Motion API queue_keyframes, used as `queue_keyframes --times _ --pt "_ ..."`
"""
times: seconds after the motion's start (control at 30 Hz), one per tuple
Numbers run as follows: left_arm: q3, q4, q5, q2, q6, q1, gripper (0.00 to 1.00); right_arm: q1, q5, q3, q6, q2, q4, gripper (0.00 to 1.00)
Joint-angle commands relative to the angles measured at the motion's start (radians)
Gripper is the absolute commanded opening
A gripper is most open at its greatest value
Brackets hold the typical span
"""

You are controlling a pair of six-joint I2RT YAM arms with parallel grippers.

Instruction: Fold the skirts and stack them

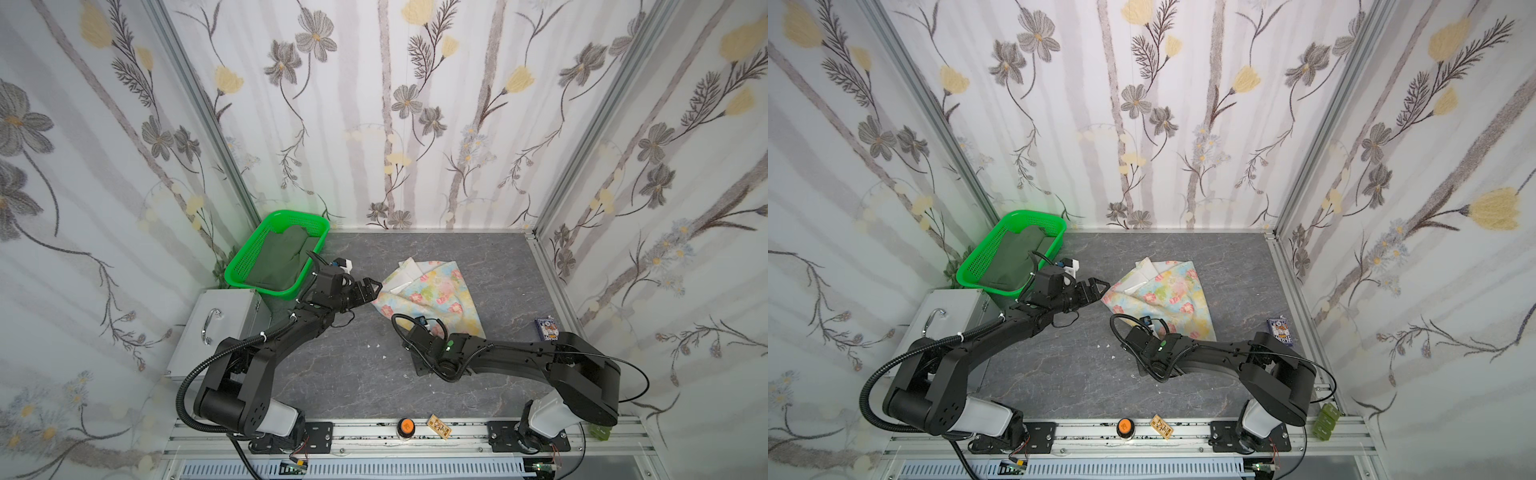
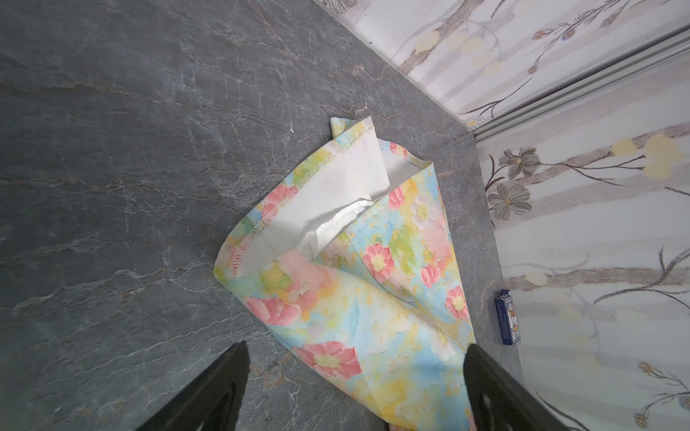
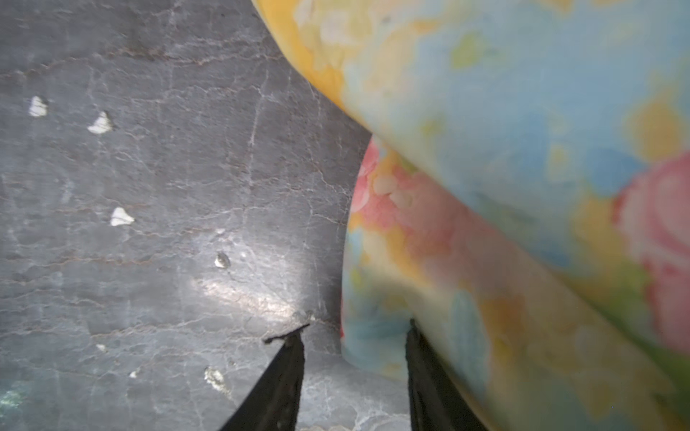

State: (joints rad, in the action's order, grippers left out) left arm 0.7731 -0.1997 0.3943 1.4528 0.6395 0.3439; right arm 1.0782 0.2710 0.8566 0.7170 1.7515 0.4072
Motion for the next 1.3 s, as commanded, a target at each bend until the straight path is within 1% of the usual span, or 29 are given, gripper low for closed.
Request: queue_keyframes --times 0.0,0.1,0.17,0.37,0.5,0.6,0.67,0.77,0.87,0.9,0.97,1.0,1.07,1.17,1.2,1.27 --pt "-0.006 -0.007 0.012 -0.017 0.002 -0.013 0.92 0.0 0.007 0.017 0.004 0.031 -0.001 0.46" --pt "-0.012 -0.007 0.017 -0.032 0.002 -0.023 0.92 -0.001 0.007 0.031 -0.009 0.058 -0.004 0.45" --pt "-0.017 -0.007 0.018 -0.043 0.002 -0.032 0.92 -0.003 0.02 0.034 -0.011 0.063 -0.005 0.4" --pt "-0.035 -0.006 0.021 -0.077 0.005 -0.047 0.92 -0.037 -0.012 0.061 -0.035 0.09 0.013 0.23" --pt "-0.05 -0.006 0.021 -0.104 0.006 -0.056 0.92 -0.04 -0.015 0.095 -0.062 0.121 0.04 0.17" --pt "-0.061 -0.006 0.02 -0.123 0.009 -0.062 0.93 -0.042 -0.012 0.105 -0.068 0.126 0.051 0.0" --pt "-0.064 -0.006 0.02 -0.133 0.01 -0.065 0.93 -0.042 -0.007 0.112 -0.074 0.101 0.058 0.0" --pt "-0.062 -0.004 0.03 -0.155 0.005 -0.065 0.92 -0.06 -0.035 0.167 -0.111 0.004 0.08 0.0" --pt "-0.065 -0.004 0.032 -0.189 0.013 -0.065 0.92 -0.139 -0.123 0.301 -0.176 -0.122 0.106 0.0" --pt "-0.07 -0.004 0.032 -0.191 0.019 -0.066 0.91 -0.178 -0.152 0.357 -0.192 -0.159 0.106 0.0" --pt "-0.083 -0.004 0.044 -0.238 0.025 -0.063 0.89 -0.249 -0.222 0.476 -0.22 -0.224 0.095 0.0" --pt "-0.087 -0.004 0.054 -0.252 0.028 -0.062 0.88 -0.31 -0.264 0.541 -0.232 -0.237 0.088 0.0" --pt "-0.096 -0.002 0.075 -0.278 0.038 -0.057 0.85 -0.374 -0.357 0.656 -0.251 -0.24 0.059 0.0" --pt "-0.103 -0.003 0.101 -0.326 0.048 -0.033 0.79 -0.436 -0.441 0.828 -0.252 -0.194 0.041 0.0" --pt "-0.105 -0.001 0.113 -0.345 0.051 -0.028 0.79 -0.454 -0.463 0.875 -0.248 -0.173 0.042 0.0" --pt "-0.105 0.0 0.131 -0.374 0.051 -0.011 0.84 -0.48 -0.498 0.935 -0.237 -0.128 0.036 0.0"
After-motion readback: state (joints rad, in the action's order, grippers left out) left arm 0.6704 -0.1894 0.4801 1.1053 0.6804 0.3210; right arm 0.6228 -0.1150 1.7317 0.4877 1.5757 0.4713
